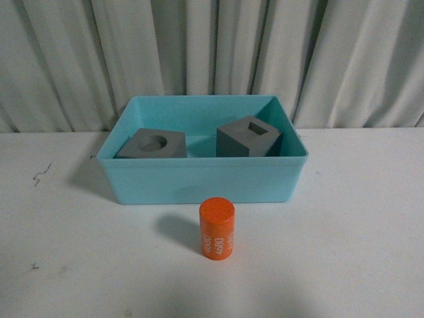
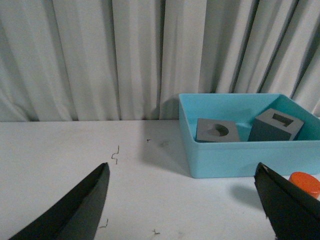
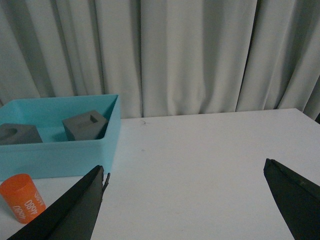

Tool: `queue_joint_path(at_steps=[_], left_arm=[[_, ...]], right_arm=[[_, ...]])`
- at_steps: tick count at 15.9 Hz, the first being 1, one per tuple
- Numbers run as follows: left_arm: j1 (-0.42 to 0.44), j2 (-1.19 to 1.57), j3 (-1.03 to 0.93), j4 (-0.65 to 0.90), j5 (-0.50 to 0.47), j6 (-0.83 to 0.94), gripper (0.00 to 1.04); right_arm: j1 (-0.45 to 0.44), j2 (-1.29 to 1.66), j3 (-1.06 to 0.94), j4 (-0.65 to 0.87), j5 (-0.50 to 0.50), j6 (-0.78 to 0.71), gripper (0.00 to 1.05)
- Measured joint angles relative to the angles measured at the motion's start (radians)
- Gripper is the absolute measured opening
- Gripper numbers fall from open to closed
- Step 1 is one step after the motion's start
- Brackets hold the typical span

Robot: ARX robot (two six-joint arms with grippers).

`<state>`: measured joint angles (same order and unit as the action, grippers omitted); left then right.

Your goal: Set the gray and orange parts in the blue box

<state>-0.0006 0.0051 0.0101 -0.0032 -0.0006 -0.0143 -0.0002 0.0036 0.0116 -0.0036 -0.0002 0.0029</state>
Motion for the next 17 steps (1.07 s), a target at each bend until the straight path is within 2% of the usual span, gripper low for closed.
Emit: queue_joint_path(at_steps=[1,4,5,6,7,8,9,10,12,14,17], left_arm=[[0.000,0.000,0.000,0.000,0.000,0.000,0.99],[0.000,0.000,0.000,0.000,0.000,0.001,0.98],[0.000,0.000,0.000,0.000,0.000,0.001,0.98],[0.000,0.000,0.000,0.000,0.002,0.001,0.98],[0.000,0.000,0.000,0.000,0.000,0.001,0.98],[0.000,0.000,0.000,-0.001,0.000,0.001,0.98],[0.000,0.000,0.000,0.000,0.000,0.001,0.98],[0.000,0.000,0.000,0.000,0.000,0.001,0.98],[0.000,0.000,0.000,0.000,0.000,0.001,0.98],[0.000,0.000,0.000,0.000,0.000,0.001,0.98],[0.000,0.000,0.000,0.000,0.000,0.001,0.98]], right_arm=[[0.000,0.000,0.000,0.000,0.000,0.000,0.98],[0.000,0.000,0.000,0.000,0.000,0.000,0.98],[0.022,0.042,0.047,-0.124,0.072,0.035,0.98],[-0.016,0.272,0.145,-0.267,0.164,0.111,0.98],[-0.149,0.438,0.200,-0.175,0.086,0.119,0.98],[-0.275,0.599,0.275,-0.037,-0.069,0.073,0.98],[-0.284,0.879,0.403,0.066,-0.326,-0.099,0.98],[-0.125,1.109,0.442,0.005,-0.524,-0.335,0.98],[-0.042,1.193,0.477,0.059,-0.537,-0.418,0.98],[0.049,1.326,0.533,0.157,-0.508,-0.491,0.98],[0.122,1.516,0.604,0.245,-0.484,-0.494,0.98]])
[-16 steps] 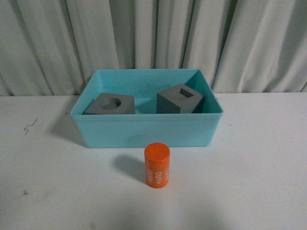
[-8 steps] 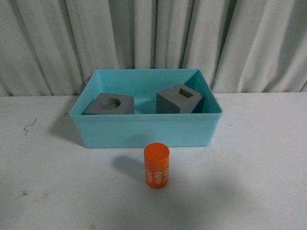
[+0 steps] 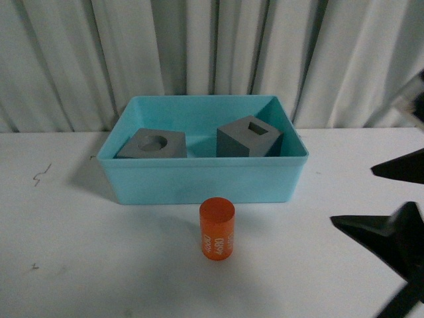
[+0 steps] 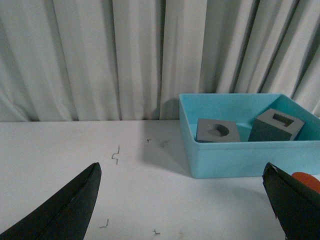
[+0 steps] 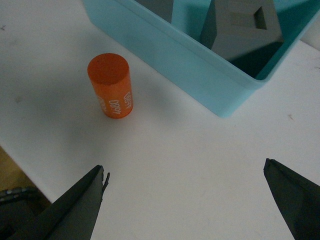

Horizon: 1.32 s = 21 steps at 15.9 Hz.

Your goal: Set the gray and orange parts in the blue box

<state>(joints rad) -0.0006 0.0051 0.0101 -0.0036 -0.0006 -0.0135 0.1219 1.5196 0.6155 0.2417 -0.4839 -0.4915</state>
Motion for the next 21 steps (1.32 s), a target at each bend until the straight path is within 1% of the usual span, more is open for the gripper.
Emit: queue_joint_path(at_steps=[2,7,11,13,17,21], left_arm=[[0.000,0.000,0.000,0.000,0.000,0.000,0.98],[0.000,0.000,0.000,0.000,0.000,0.000,0.98],[0.000,0.000,0.000,0.000,0.000,0.000,0.98],[0.000,0.000,0.000,0.000,0.000,0.000,0.98],[0.000,0.000,0.000,0.000,0.000,0.000,0.98],[0.000,0.000,0.000,0.000,0.000,0.000,0.98]], right_arm=[[0.055,0.137,0.080,0.045,0.023,0.023,0.98],[0.163,0.296,0.174,0.069,0.039,0.054,0.98],[0.201,0.366,0.225,0.077,0.056,0.072,0.98],[0.245,0.479,0.312,0.084,0.075,0.095,0.98],[0.269,0.558,0.399,0.066,0.102,0.098,0.98],[0.322,0.594,0.460,0.036,0.106,0.103,0.98]])
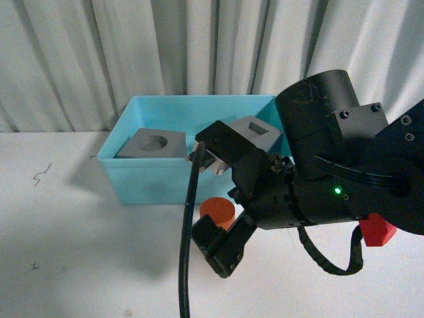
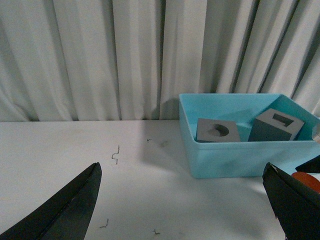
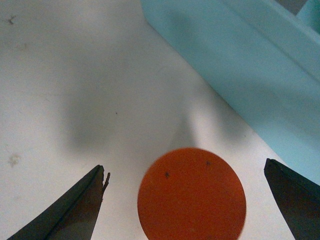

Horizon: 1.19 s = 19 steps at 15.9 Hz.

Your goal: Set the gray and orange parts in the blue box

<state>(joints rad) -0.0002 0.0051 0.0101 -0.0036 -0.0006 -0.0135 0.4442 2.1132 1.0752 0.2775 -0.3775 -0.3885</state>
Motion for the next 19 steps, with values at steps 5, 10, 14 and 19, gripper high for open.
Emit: queue_joint_path(at_steps=[5,10,14,19], left_arm=[[0.000,0.000,0.000,0.000,0.000,0.000,0.98],[0.000,0.000,0.000,0.000,0.000,0.000,0.98],[0.000,0.000,0.000,0.000,0.000,0.000,0.98],[0.000,0.000,0.000,0.000,0.000,0.000,0.98]], right_arm=[[0.028,0.013,0.031,-0.019,0.011,0.014,0.81],[0.025,0.012,0.035,-0.031,0.024,0.014,0.47],[0.002,-0.058,-0.028,-0.031,0.030,0.029,0.47],[-0.040,-0.244,0.264,0.064,0.047,0.207,0.47]])
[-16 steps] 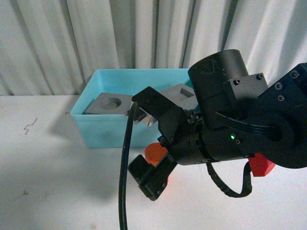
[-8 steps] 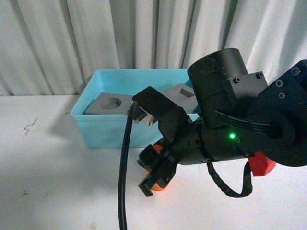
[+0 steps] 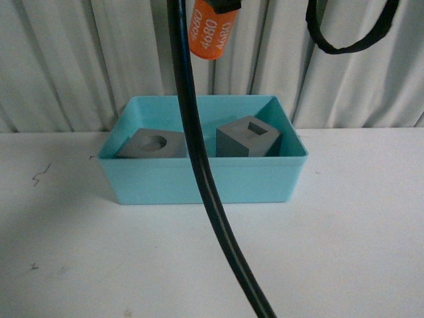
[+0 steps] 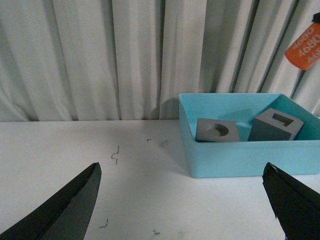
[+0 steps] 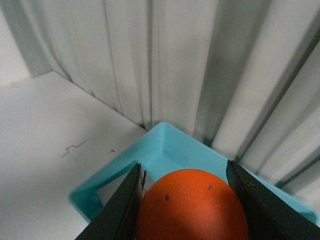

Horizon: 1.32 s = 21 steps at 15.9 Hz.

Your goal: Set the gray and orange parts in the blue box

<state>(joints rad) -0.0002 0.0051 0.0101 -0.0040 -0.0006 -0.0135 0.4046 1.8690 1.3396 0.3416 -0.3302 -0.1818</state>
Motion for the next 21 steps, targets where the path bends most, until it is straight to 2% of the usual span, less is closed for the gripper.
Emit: queue_joint_path(at_steps=[4,9,21], left_arm=[[0.000,0.000,0.000,0.000,0.000,0.000,0.98],[0.000,0.000,0.000,0.000,0.000,0.000,0.98],[0.000,0.000,0.000,0.000,0.000,0.000,0.98]], right_arm=[[0.008,0.240,0.159,-0.015,0.115,0.105,0.47],[0.042,0.377,0.196,-0.035,0.179,0.167,0.47],[0.026,0.486,0.236,-0.043,0.222,0.202,0.46]])
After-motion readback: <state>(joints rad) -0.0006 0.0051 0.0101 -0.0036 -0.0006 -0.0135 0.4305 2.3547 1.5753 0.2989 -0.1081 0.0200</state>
